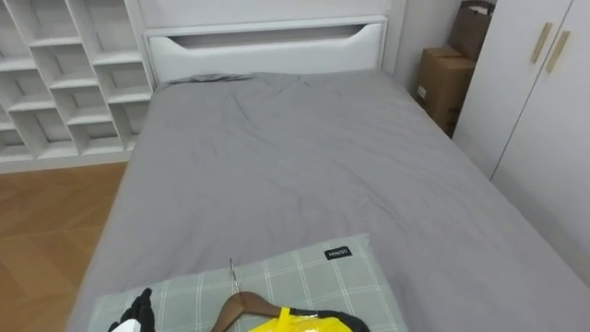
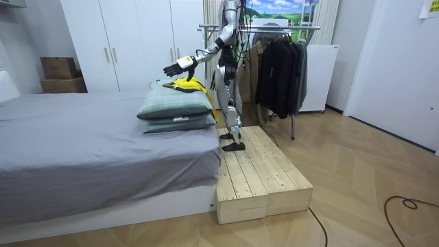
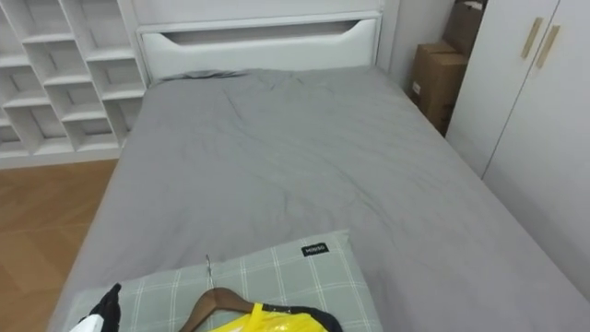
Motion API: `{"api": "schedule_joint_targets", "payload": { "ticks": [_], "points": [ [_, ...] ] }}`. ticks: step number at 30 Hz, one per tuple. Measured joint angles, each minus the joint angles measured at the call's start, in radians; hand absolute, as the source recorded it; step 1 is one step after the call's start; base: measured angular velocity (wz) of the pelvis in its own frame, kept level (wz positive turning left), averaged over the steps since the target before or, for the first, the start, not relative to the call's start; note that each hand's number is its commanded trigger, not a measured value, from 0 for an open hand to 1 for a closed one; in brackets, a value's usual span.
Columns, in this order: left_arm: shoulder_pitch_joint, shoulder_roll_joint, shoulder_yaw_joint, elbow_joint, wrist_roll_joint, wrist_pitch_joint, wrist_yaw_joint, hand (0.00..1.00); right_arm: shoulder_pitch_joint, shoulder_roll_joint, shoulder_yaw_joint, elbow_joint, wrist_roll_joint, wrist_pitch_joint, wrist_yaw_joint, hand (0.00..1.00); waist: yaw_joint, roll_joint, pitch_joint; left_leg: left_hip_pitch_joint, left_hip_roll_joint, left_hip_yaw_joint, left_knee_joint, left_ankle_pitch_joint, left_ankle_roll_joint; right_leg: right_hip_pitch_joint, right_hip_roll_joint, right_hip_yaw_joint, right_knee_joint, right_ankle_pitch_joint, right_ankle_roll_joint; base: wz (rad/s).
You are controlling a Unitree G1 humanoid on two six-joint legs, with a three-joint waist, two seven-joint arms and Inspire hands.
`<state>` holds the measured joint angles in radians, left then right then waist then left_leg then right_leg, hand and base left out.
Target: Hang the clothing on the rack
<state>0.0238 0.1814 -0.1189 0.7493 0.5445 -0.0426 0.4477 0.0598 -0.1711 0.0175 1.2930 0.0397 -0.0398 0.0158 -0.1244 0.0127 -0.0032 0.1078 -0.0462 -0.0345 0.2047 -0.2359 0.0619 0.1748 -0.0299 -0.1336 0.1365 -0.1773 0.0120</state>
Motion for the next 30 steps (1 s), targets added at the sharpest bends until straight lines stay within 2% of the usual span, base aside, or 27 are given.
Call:
{"api": "schedule_joint_targets", "payload": {
  "ticks": [6, 14, 18, 24, 30],
  "points": [
    [-0.018, -0.017, 0.000, 0.006, -0.029, 0.002, 0.000, 0.00, 0.002, 0.002, 0.000, -0.001, -0.009, 0.017, -0.026, 0.00, -0.012, 0.001, 0.0006, -0.001, 0.000, 0.000, 0.001, 0.000, 0.000, -0.001, 0.000, 0.002, 0.001, 0.000, 0.000, 0.00],
    [-0.028, -0.040, -0.001, 0.006, -0.040, 0.003, 0.000, 0.00, 0.003, 0.003, 0.000, -0.003, 0.000, 0.019, -0.030, 0.00, -0.013, 0.005, 0.0014, -0.003, 0.000, 0.000, -0.003, 0.000, 0.000, -0.004, 0.000, 0.002, -0.001, 0.000, 0.000, 0.00],
    [-0.028, -0.048, -0.004, 0.004, -0.028, 0.014, -0.002, 0.00, 0.011, 0.003, 0.005, -0.012, 0.013, 0.019, -0.038, 0.00, -0.012, 0.005, 0.0010, -0.013, 0.000, 0.001, -0.003, 0.000, 0.000, -0.014, 0.000, 0.002, 0.000, 0.000, 0.000, 0.00],
    [-0.027, -0.047, -0.006, 0.003, 0.016, 0.015, -0.002, 0.00, 0.017, 0.014, 0.011, -0.012, 0.034, 0.015, -0.040, 0.00, -0.017, -0.014, 0.0080, -0.013, 0.001, 0.001, 0.000, 0.000, 0.000, -0.014, 0.000, 0.002, 0.000, 0.000, 0.000, 0.00],
    [-0.027, -0.045, -0.021, 0.003, 0.019, 0.015, -0.003, 0.00, 0.019, 0.025, 0.011, -0.013, 0.039, 0.009, -0.047, 0.00, -0.016, -0.027, 0.0060, -0.015, 0.000, 0.001, -0.002, 0.000, 0.000, -0.014, 0.000, 0.003, 0.000, 0.000, 0.000, 0.00]
  ]
}}
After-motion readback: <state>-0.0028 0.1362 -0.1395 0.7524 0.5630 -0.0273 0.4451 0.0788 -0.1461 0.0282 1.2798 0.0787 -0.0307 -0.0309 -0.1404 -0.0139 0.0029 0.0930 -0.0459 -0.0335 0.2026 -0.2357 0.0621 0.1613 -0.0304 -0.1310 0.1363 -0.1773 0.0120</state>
